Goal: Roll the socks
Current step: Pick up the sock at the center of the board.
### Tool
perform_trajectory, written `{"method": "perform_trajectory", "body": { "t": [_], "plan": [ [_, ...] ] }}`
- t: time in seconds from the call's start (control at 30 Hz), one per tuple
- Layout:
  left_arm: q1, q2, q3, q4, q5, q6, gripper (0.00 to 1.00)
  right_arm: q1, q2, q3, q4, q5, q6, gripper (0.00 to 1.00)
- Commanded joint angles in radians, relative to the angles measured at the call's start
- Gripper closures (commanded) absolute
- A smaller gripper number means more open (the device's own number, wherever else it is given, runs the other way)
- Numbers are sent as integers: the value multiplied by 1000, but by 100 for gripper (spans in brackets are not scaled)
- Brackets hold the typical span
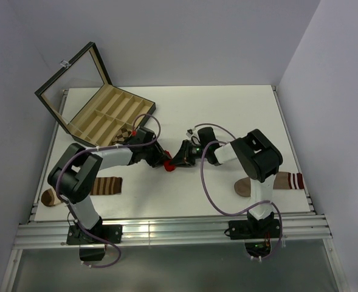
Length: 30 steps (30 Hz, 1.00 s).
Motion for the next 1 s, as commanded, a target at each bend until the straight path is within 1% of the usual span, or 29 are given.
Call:
{"method": "perform_trajectory", "body": {
  "t": [0.0, 0.03, 0.07, 0.1, 0.13, 0.17, 0.23, 0.27, 0.3, 0.33, 0.37, 0.4, 0.43, 0.47, 0.5, 0.53, 0.6, 0.63, 0.73, 0.77, 0.8, 0.83, 0.87, 0.97],
  "plan": [
    [-32, 104, -30, -125, -35, 36, 91, 10, 3, -6, -85, 71, -60, 74],
    [-32, 104, -27, -127, -36, 41, 100, 8, -16, -6, -97, 77, -95, 70],
    [-32, 102, -26, -128, -39, 44, 100, 8, -57, -3, -137, 97, -116, 65],
    [-32, 98, -20, -130, -44, 48, 99, 10, -82, -2, -163, 113, -138, 59],
    [-32, 93, -15, -134, -47, 58, 100, 8, -109, 1, -189, 133, -188, 56],
    [-31, 76, -12, -137, -61, 64, 100, 8, -164, 3, -253, 170, -216, 52],
    [-32, 59, 15, -165, -84, 102, 100, 8, -226, 6, -320, 221, -291, 50],
    [-31, 43, 31, -183, -96, 119, 100, 8, -288, 5, -379, 241, -313, 47],
    [-31, 35, 66, -200, -123, 134, 100, 8, -319, 3, -404, 283, -334, 46],
    [-26, 29, 84, -214, -137, 169, 100, 8, -353, -5, -426, 302, -369, 46],
    [-23, 13, 101, -237, -145, 189, 100, 8, -422, -9, -468, 328, -388, 45],
    [-20, 6, 141, -248, -156, 206, 100, 8, -457, -14, -492, 371, -403, 44],
    [-11, 0, 163, -257, -156, 249, 100, 8, -526, -20, -504, 397, -431, 44],
    [-5, -17, 184, -271, -156, 272, 100, 8, -562, -23, -559, 420, -449, 43],
    [3, -23, 230, -280, -207, 298, 100, 8, -597, -28, -581, 474, -480, 43],
    [7, -30, 255, -292, -222, 352, 100, 8, -667, -29, -599, 500, -495, 42],
    [17, -47, 328, -320, -246, 418, 100, 7, -735, -32, -651, 555, -521, 41],
    [29, -51, 353, -330, -269, 483, 100, 7, -796, -32, -662, 601, -543, 40],
    [66, -70, 436, -352, -285, 623, 100, 5, -881, -38, -685, 650, -563, 35],
    [78, -79, 453, -352, -286, 660, 100, 4, -933, -40, -687, 670, -563, 30],
    [92, -80, 488, -354, -282, 697, 100, 4, -956, -45, -684, 678, -566, 28],
    [121, -82, 505, -358, -277, 767, 100, 2, -977, -46, -679, 686, -568, 25],
    [136, -83, 519, -355, -251, 806, 100, 4, -1013, -46, -677, 698, -565, 20],
    [190, -64, 581, -360, -265, 939, 100, 4, -1065, -46, -673, 709, -566, 12]
  ]
}}
